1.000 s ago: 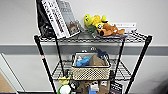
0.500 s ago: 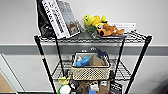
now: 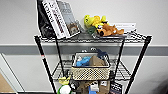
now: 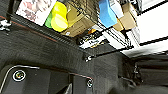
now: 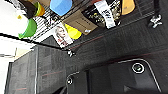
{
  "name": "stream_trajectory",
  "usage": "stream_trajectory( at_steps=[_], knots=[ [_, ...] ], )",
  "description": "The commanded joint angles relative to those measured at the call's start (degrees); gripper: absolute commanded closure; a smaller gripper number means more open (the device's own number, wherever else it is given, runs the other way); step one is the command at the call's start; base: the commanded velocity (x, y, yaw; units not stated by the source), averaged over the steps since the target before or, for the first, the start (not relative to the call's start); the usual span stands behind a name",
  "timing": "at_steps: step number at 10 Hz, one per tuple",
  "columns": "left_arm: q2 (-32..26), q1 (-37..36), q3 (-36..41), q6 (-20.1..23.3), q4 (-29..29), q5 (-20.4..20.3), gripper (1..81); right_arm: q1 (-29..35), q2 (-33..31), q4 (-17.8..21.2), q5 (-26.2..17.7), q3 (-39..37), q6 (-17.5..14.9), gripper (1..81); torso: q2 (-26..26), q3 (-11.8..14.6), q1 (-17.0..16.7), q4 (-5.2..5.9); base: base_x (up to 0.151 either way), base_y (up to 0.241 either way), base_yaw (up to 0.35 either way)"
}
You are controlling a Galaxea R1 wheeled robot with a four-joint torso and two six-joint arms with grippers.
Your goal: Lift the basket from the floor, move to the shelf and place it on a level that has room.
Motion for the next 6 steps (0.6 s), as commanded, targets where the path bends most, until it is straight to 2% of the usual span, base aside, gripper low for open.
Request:
stream_trajectory(
  at_steps=[1, 6],
  knots=[
    [3.60, -0.23, -6.07, 0.45, 1.62, 0.99, 1.0, 1.14, 3.35, -2.48, -4.91, -5.77, -0.14, 1.0, 0.00, 0.00, 0.00, 0.00, 0.000, 0.000, 0.000],
    [8.71, 1.97, -13.20, 0.45, 2.15, 1.61, 1.0, -1.32, 9.25, -4.32, -8.34, -14.84, -0.14, 1.0, -0.02, 0.00, -0.04, 0.00, 0.000, 0.000, 0.000]
  ],
)
